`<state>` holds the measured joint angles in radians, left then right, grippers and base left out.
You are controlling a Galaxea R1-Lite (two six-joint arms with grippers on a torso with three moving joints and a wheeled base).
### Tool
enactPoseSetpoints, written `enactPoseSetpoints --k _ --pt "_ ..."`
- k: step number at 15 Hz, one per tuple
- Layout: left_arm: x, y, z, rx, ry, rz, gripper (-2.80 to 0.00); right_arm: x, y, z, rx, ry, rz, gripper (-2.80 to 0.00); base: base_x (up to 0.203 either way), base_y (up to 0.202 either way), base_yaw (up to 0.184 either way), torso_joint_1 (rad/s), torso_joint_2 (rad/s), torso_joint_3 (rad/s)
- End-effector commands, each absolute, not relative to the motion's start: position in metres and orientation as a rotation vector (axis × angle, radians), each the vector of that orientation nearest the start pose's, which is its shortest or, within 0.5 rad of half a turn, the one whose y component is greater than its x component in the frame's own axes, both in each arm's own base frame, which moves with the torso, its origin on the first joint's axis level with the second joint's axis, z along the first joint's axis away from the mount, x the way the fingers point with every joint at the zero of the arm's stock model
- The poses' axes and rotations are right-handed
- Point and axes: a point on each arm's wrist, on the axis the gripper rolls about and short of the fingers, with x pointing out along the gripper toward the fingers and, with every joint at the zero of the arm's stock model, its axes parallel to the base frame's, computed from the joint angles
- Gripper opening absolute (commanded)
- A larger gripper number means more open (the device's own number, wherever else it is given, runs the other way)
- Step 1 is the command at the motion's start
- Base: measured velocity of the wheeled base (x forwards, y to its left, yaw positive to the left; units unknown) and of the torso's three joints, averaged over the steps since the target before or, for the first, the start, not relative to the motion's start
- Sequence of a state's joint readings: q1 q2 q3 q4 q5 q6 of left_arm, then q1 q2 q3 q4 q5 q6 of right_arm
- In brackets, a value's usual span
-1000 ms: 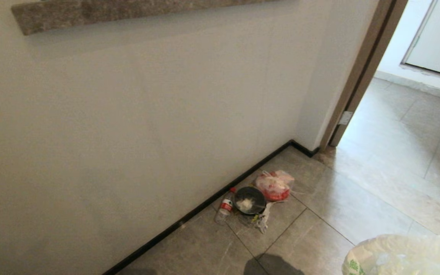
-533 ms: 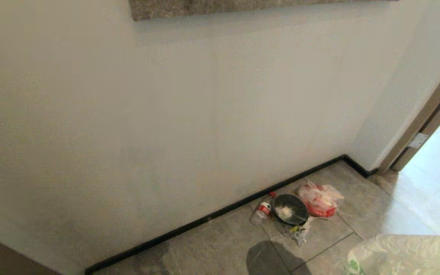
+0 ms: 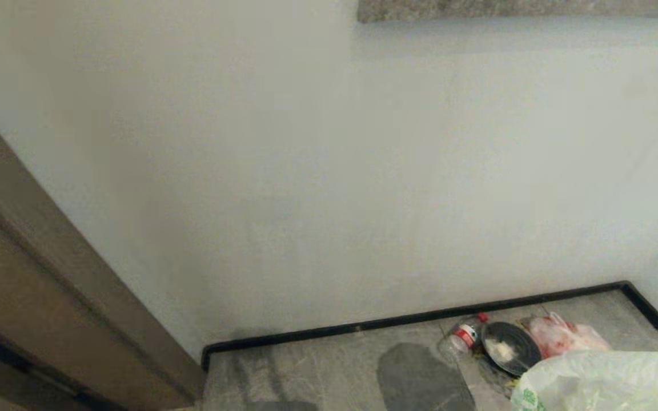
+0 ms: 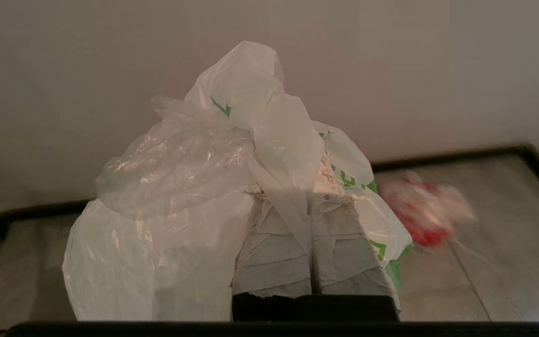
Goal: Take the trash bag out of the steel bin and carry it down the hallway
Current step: Put the trash bag at the door
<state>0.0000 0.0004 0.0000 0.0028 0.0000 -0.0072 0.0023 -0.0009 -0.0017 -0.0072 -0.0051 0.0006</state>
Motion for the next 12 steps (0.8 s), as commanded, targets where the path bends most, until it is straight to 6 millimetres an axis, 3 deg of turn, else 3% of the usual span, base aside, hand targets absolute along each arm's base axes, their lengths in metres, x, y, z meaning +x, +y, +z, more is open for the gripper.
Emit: enactPoseSetpoints --k 1,4,12 --pt "-0.0228 0.0 0.0752 -0.008 0.003 0.0 -2.8 -0.0229 -0.0002 0.0767 0.002 -0.009 -0.003 -2.8 0.005 -0.015 0.165 0.002 0.0 0.004" --pt "-0.0228 0.0 0.0752 -0.008 0.003 0.0 -2.8 -0.0229 -0.0002 0.0767 0.0 -0.009 -0.002 -2.8 0.002 -0.015 0.139 0.002 0.0 0.005" --pt "-0.0228 0.0 0.0752 -0.008 0.003 0.001 -2.8 -0.0229 -0.0002 0.0767 0.002 -0.009 -0.002 -2.8 0.0 0.0 0.0 0.001 0.0 -0.028"
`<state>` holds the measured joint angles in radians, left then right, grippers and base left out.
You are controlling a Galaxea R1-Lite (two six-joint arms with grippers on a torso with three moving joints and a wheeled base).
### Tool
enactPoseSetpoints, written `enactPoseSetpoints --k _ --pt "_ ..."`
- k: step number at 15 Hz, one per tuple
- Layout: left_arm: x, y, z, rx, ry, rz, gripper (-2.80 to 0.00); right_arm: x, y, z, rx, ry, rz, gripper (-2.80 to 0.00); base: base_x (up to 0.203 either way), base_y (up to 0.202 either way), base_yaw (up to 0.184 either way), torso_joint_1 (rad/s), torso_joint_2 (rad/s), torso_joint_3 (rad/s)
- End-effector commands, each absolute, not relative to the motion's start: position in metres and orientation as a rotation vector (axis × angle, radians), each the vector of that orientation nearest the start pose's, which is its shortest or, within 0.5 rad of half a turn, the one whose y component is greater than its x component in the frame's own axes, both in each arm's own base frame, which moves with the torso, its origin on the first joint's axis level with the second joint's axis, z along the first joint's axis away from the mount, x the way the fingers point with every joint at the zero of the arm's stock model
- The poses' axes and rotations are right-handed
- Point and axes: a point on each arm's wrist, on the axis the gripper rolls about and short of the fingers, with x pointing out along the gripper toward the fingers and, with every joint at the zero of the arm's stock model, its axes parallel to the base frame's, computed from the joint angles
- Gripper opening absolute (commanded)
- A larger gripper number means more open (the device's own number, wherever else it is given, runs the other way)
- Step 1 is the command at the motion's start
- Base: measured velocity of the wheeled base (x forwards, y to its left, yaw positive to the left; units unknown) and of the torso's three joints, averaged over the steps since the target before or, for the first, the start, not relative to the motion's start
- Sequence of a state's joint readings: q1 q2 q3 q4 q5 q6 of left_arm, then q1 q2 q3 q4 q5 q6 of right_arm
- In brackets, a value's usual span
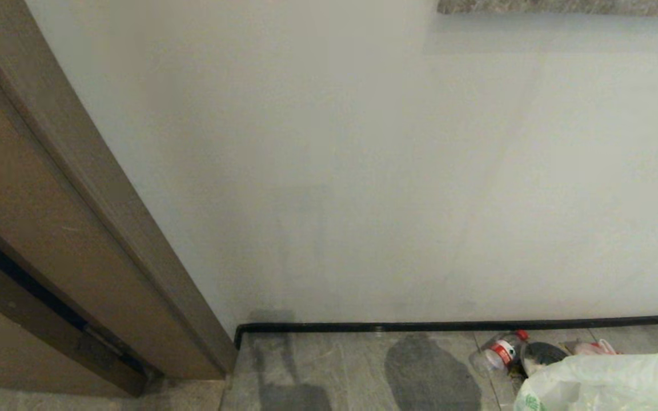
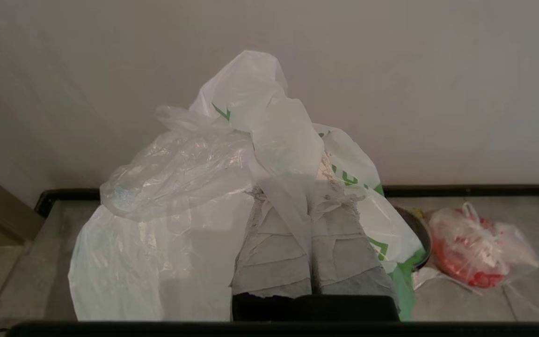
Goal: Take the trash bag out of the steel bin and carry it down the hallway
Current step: Put the trash bag at the door
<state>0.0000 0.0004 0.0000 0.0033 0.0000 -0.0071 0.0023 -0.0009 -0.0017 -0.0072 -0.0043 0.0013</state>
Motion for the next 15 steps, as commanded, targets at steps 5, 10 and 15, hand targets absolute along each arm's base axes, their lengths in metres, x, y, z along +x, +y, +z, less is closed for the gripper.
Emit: enactPoseSetpoints --k 5,10,15 --pt "-0.0228 0.0 0.0752 -0.008 0.003 0.0 -2.8 -0.0229 -0.0002 0.0767 0.002 -0.009 -0.002 -2.8 0.0 0.0 0.0 0.001 0.0 -0.188" --pt "-0.0228 0.0 0.0752 -0.008 0.003 0.001 -2.8 -0.0229 -0.0001 0.0767 -0.002 -0.009 0.0 -2.8 0.0 0.0 0.0 0.001 0.0 -0.199" --pt "-0.0228 0.0 0.0752 -0.008 0.003 0.002 -2.8 -0.0229 0.0 0.0765 -0.034 -0.008 0.007 -2.8 0.0 0.0 0.0 0.001 0.0 -0.196"
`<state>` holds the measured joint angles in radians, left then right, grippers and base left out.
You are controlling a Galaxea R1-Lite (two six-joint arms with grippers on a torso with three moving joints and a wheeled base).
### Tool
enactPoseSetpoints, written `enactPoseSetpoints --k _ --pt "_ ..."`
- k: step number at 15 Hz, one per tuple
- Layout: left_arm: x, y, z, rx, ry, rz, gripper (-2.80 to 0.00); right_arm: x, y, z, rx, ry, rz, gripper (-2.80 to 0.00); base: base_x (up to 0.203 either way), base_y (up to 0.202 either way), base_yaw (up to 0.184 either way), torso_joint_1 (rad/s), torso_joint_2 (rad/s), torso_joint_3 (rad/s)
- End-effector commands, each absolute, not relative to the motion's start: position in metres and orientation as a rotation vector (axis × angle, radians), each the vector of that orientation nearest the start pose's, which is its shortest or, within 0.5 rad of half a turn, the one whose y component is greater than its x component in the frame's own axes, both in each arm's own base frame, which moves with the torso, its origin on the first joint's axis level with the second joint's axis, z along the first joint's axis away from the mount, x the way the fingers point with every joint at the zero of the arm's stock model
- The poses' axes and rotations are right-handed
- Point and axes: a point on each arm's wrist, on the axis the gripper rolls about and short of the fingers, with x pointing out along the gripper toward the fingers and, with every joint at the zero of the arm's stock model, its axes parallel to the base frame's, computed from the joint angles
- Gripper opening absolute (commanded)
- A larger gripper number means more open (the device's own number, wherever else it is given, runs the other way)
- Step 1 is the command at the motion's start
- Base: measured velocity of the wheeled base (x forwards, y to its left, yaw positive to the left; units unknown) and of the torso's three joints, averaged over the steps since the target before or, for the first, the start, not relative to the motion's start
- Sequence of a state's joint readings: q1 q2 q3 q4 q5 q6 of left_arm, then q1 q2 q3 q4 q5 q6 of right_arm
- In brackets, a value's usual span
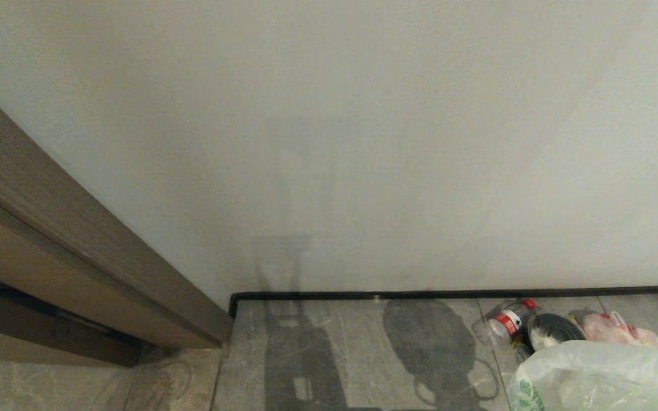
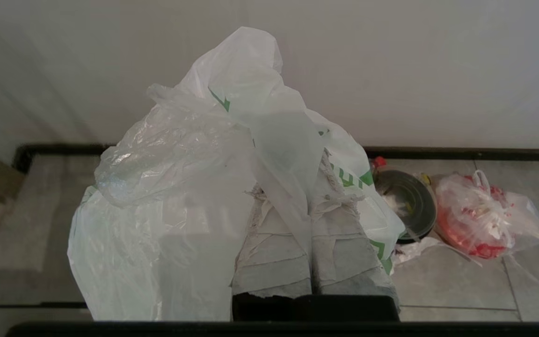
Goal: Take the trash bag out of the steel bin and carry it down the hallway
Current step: Put the trash bag at the door
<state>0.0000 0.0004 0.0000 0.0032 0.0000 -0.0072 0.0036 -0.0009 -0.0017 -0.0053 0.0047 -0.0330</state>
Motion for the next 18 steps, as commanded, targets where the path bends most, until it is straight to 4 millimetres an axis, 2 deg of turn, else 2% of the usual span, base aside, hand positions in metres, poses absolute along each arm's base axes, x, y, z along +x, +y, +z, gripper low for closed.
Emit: enactPoseSetpoints --k 1,5,7,9,11,13,14,16,18 --pt "-0.023 0.0 0.075 -0.008 0.003 0.0 -2.8 -0.023 0.0 0.077 -0.038 -0.008 0.009 -2.8 0.0 0.0 0.0 0.006 0.0 -0.19" --pt "-0.023 0.0 0.075 -0.008 0.003 0.0 -2.8 -0.023 0.0 0.076 -0.037 -0.002 0.006 -2.8 0.0 0.0 0.0 0.001 0.0 -0.159" --pt "-0.023 0.0 0.075 -0.008 0.003 0.0 -2.8 -0.025 0.0 0.083 -0.036 -0.017 0.007 -2.8 0.0 0.0 0.0 -0.001 0.0 -0.044" --pt "-0.023 0.0 0.075 -0.006 0.003 0.0 -2.8 -0.033 0.0 0.112 -0.035 -0.031 0.017 -2.8 0.0 0.0 0.0 0.0 0.0 0.0" --pt "-0.023 0.0 0.075 -0.006 0.003 0.0 -2.8 -0.037 0.001 0.155 -0.031 0.033 0.037 -2.8 0.0 0.0 0.0 0.0 0.0 0.0" --pt "-0.023 0.0 0.075 -0.006 0.003 0.0 -2.8 -0.021 0.001 0.197 -0.025 0.173 0.065 -2.8 0.0 0.0 0.0 0.0 0.0 0.0" --pt "-0.023 0.0 0.075 -0.006 0.003 0.0 -2.8 -0.007 0.002 0.215 -0.02 0.252 0.083 -2.8 0.0 0.0 0.0 0.0 0.0 0.0" --pt "-0.023 0.0 0.075 -0.005 0.003 0.0 -2.8 0.031 0.002 0.234 -0.01 0.424 0.109 -2.8 0.0 0.0 0.0 0.0 0.0 0.0" --pt "-0.023 0.0 0.075 -0.006 0.003 0.0 -2.8 0.071 0.004 0.238 -0.002 0.589 0.137 -2.8 0.0 0.0 0.0 0.0 0.0 0.0"
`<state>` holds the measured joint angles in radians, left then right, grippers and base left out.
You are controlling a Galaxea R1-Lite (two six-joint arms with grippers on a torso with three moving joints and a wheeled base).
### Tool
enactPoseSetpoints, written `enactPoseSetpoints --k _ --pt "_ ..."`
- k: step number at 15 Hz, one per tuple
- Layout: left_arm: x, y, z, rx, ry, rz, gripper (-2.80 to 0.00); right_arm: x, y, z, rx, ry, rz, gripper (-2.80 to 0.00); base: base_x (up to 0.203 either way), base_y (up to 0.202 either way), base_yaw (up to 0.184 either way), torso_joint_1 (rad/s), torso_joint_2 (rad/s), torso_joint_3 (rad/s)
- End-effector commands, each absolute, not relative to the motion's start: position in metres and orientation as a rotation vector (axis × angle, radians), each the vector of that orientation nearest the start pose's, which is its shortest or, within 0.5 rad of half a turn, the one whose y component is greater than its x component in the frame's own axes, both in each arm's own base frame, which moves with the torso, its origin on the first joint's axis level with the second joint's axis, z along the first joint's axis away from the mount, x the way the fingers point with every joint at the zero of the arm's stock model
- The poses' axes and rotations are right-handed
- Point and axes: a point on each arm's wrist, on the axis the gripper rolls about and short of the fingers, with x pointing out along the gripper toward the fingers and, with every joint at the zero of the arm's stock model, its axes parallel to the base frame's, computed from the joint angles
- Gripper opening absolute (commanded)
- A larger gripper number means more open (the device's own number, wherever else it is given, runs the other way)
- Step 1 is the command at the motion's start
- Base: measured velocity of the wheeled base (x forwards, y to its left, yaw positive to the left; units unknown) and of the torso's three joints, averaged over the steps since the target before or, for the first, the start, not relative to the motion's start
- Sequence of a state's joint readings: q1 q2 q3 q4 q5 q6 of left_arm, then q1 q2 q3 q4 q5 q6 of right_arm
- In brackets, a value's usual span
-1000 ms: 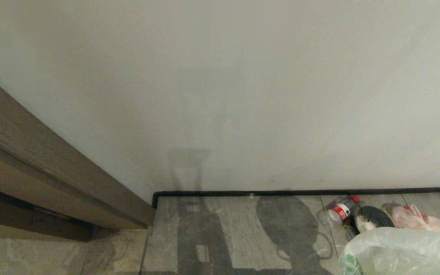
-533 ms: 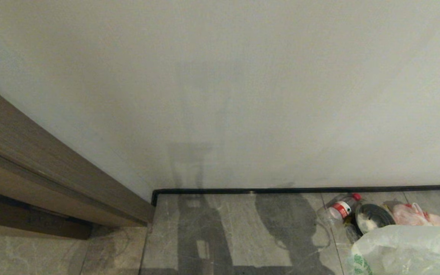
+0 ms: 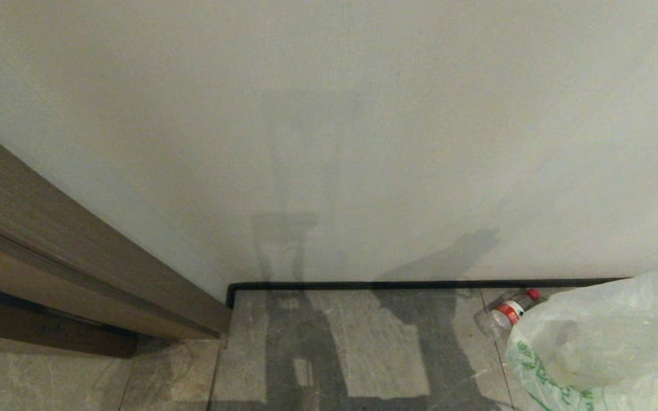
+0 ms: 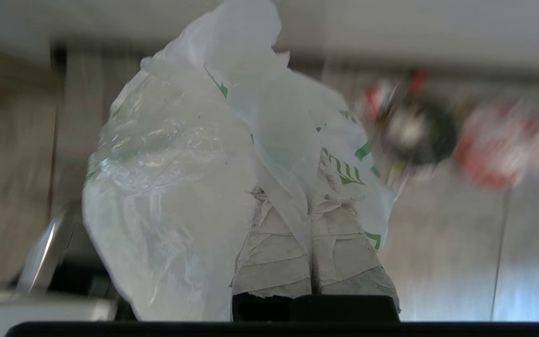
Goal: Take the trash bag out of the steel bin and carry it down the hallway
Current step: Put the trash bag at the door
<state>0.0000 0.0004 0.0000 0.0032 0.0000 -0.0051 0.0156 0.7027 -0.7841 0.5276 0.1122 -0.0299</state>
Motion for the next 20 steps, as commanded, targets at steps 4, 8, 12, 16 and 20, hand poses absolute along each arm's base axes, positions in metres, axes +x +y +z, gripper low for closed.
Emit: enactPoseSetpoints --k 4,8,12,16,20 --pt "-0.023 0.0 0.075 -0.006 0.003 0.0 -2.8 0.135 0.01 0.223 -0.018 0.841 0.162 -2.8 0.0 0.0 0.0 0.0 0.0 0.0" --pt "-0.023 0.0 0.075 -0.005 0.002 0.0 -2.8 0.155 0.028 0.205 -0.124 0.942 0.276 -2.8 0.0 0.0 0.0 0.0 0.0 0.0" --pt "-0.023 0.0 0.075 -0.005 0.003 0.0 -2.8 0.168 0.052 0.175 -0.149 1.052 0.356 -2.8 0.0 0.0 0.0 0.0 0.0 0.0" --pt "-0.023 0.0 0.075 -0.005 0.003 0.0 -2.8 0.195 0.085 0.155 -0.18 1.039 0.423 -2.8 0.0 0.0 0.0 0.0 0.0 0.0" --pt "-0.023 0.0 0.075 -0.005 0.003 0.0 -2.8 0.228 0.11 0.124 -0.234 1.005 0.358 -2.8 0.0 0.0 0.0 0.0 0.0 0.0"
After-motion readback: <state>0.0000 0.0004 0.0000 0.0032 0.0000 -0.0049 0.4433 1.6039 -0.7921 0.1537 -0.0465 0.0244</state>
